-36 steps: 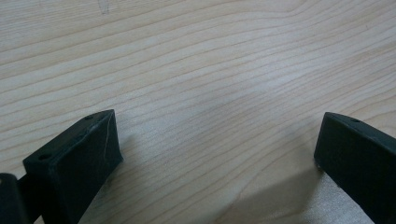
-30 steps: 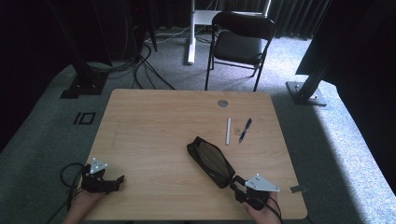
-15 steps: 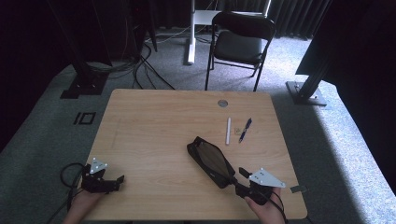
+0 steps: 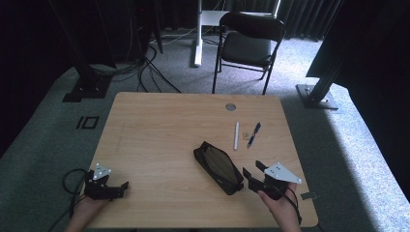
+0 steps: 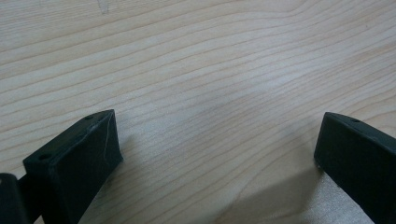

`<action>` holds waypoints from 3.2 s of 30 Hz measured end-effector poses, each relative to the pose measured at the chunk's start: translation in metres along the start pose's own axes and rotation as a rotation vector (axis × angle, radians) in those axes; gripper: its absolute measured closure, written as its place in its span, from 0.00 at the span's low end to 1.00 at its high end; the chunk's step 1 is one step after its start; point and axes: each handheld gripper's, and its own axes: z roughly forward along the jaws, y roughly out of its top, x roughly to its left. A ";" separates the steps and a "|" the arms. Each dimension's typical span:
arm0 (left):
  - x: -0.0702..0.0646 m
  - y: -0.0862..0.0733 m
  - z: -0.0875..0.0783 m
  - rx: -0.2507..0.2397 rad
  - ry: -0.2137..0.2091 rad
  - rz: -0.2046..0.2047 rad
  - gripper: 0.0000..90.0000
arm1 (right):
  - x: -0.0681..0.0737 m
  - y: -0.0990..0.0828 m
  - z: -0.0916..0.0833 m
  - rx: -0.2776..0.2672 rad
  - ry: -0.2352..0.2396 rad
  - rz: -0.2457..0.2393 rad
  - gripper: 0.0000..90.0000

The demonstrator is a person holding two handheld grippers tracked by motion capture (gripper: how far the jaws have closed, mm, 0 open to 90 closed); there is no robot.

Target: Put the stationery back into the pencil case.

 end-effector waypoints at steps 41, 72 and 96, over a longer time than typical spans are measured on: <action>0.000 0.000 0.000 0.000 -0.001 -0.002 0.01 | -0.075 0.037 0.118 0.094 -0.183 0.138 0.51; 0.000 0.000 0.000 0.000 -0.001 -0.001 0.01 | -0.086 0.024 0.174 0.198 -0.233 0.205 0.56; 0.000 0.000 0.000 0.000 0.000 -0.002 0.01 | -0.089 0.017 0.195 0.276 -0.279 0.198 0.72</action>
